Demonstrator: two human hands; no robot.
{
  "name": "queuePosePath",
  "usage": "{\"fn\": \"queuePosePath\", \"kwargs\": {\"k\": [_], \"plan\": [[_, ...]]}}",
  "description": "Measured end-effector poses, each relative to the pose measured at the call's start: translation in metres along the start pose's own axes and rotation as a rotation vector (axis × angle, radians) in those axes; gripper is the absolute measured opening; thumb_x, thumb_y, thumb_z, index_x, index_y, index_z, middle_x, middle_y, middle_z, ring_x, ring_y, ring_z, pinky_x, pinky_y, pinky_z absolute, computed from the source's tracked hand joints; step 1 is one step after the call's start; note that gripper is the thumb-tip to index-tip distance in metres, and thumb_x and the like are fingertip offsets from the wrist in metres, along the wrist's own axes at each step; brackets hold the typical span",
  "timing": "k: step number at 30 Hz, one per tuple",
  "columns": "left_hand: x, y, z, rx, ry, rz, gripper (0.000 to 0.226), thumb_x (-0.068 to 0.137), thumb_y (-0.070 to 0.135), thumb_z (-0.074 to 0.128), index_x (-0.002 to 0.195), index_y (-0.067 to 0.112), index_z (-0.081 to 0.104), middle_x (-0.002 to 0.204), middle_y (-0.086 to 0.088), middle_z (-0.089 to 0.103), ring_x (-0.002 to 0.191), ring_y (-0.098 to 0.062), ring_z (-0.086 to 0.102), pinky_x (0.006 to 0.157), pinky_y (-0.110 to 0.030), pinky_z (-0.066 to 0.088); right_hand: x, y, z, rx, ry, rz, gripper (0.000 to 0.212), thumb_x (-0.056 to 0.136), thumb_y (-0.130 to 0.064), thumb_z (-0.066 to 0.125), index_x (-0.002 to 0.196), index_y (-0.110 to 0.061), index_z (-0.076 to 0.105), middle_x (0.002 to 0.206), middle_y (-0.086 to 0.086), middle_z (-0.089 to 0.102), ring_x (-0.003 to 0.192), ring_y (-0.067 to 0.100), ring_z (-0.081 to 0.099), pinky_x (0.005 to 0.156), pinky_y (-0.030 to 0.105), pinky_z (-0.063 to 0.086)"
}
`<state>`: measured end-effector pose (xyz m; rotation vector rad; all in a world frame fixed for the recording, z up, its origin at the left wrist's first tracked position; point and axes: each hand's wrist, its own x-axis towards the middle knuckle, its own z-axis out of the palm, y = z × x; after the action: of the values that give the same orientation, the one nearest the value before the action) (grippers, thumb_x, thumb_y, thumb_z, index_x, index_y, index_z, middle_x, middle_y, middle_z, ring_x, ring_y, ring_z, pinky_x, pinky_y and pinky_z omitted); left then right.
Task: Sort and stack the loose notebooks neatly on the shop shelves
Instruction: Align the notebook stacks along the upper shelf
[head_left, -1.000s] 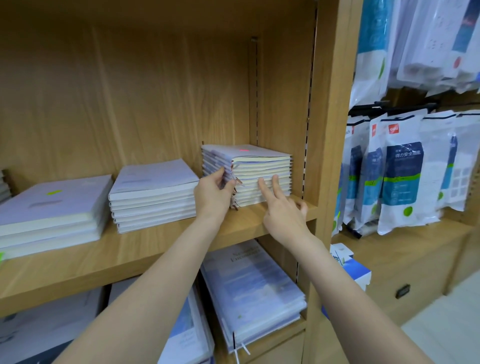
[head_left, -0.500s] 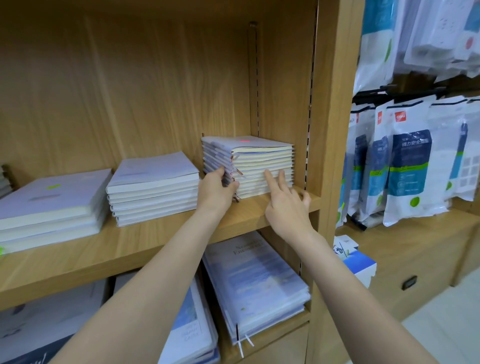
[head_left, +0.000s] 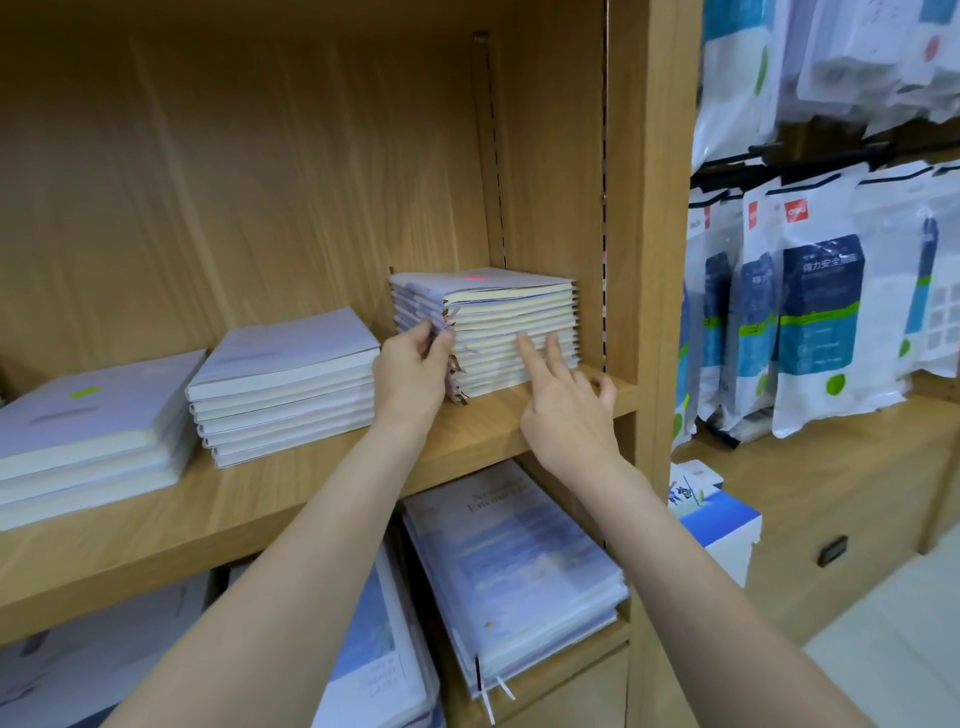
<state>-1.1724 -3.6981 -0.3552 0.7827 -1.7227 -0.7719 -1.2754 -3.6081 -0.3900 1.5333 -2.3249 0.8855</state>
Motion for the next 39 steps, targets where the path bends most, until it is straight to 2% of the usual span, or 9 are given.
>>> {"fn": "queuePosePath", "kwargs": {"k": [3,8,13,21,23,26,30,35,39], "plan": [[-0.001,0.003,0.000,0.051,0.012,0.018,0.026,0.096,0.020,0.050,0.116,0.013,0.065,0.104,-0.001,0.068,0.094,-0.011,0.059,0.083,-0.026,0.045,-0.002,-0.001,-0.002,0.008,0.004,-0.002,0.070,0.093,-0.012,0.034,0.150,-0.029,-0.004,0.159,0.008,0.003,0.136,0.024,0.030,0.112,0.047,0.010],[0.000,0.003,0.000,0.137,0.054,0.054,0.044,0.093,0.013,0.053,0.136,0.009,0.046,0.120,-0.008,0.063,0.114,-0.019,0.057,0.090,-0.023,0.040,-0.004,0.001,-0.002,0.011,0.041,-0.016,0.073,0.093,-0.010,0.034,0.150,-0.026,-0.009,0.159,0.004,-0.006,0.136,0.020,0.030,0.111,0.042,0.012],[-0.003,0.006,0.003,0.246,0.075,0.111,0.042,0.095,0.009,0.048,0.137,0.010,0.046,0.118,-0.008,0.064,0.110,-0.020,0.058,0.084,-0.019,0.039,-0.003,0.002,-0.004,0.015,-0.016,-0.017,0.074,0.093,-0.011,0.035,0.149,-0.027,-0.011,0.158,0.002,-0.010,0.137,0.021,0.027,0.111,0.043,0.012],[-0.003,0.008,0.000,0.272,0.108,0.101,0.041,0.094,0.008,0.046,0.135,0.014,0.049,0.113,-0.010,0.067,0.104,-0.024,0.060,0.082,-0.024,0.042,-0.003,0.001,-0.006,0.030,-0.025,-0.013,0.076,0.093,-0.010,0.034,0.148,-0.028,-0.014,0.158,0.004,-0.009,0.138,0.023,0.028,0.112,0.046,0.011],[-0.002,0.006,-0.001,0.252,0.071,0.106,0.046,0.094,0.009,0.047,0.139,0.014,0.044,0.117,-0.009,0.065,0.108,-0.024,0.060,0.090,-0.030,0.046,-0.002,-0.001,-0.009,0.044,-0.035,-0.025,0.078,0.092,-0.008,0.036,0.148,-0.029,-0.016,0.158,0.004,-0.012,0.140,0.024,0.023,0.112,0.047,0.012],[-0.003,0.004,0.000,0.184,-0.007,0.098,0.054,0.093,0.009,0.048,0.145,0.014,0.032,0.121,-0.009,0.062,0.113,-0.023,0.057,0.098,-0.036,0.045,0.004,-0.002,-0.016,0.087,-0.016,-0.048,0.084,0.090,-0.002,0.038,0.147,-0.028,-0.017,0.157,0.001,-0.018,0.145,0.025,0.004,0.112,0.050,0.013],[-0.003,0.003,0.001,0.069,-0.076,0.068,0.061,0.090,-0.001,0.047,0.146,0.014,0.027,0.118,-0.003,0.058,0.115,-0.019,0.054,0.099,-0.032,0.041,0.019,-0.001,-0.024,0.076,0.048,-0.108,0.087,0.088,0.002,0.039,0.147,-0.030,-0.017,0.156,0.002,-0.022,0.145,0.025,-0.009,0.114,0.051,0.009],[-0.004,0.002,-0.002,-0.053,-0.128,0.027,0.069,0.088,-0.008,0.048,0.147,0.017,0.023,0.122,0.009,0.051,0.111,-0.002,0.049,0.099,-0.024,0.039,0.029,-0.004,-0.012,0.074,-0.004,-0.167,0.100,0.081,0.014,0.034,0.141,-0.048,-0.016,0.153,-0.006,-0.029,0.140,0.035,-0.025,0.113,0.058,0.001],[-0.003,0.000,-0.002,-0.046,-0.132,0.014,0.069,0.088,-0.007,0.047,0.147,0.020,0.024,0.118,0.014,0.050,0.113,-0.002,0.048,0.102,-0.025,0.038,0.030,-0.002,-0.008,0.078,0.002,-0.170,0.102,0.079,0.014,0.034,0.140,-0.051,-0.015,0.153,-0.008,-0.030,0.139,0.035,-0.028,0.112,0.057,-0.003]]}}
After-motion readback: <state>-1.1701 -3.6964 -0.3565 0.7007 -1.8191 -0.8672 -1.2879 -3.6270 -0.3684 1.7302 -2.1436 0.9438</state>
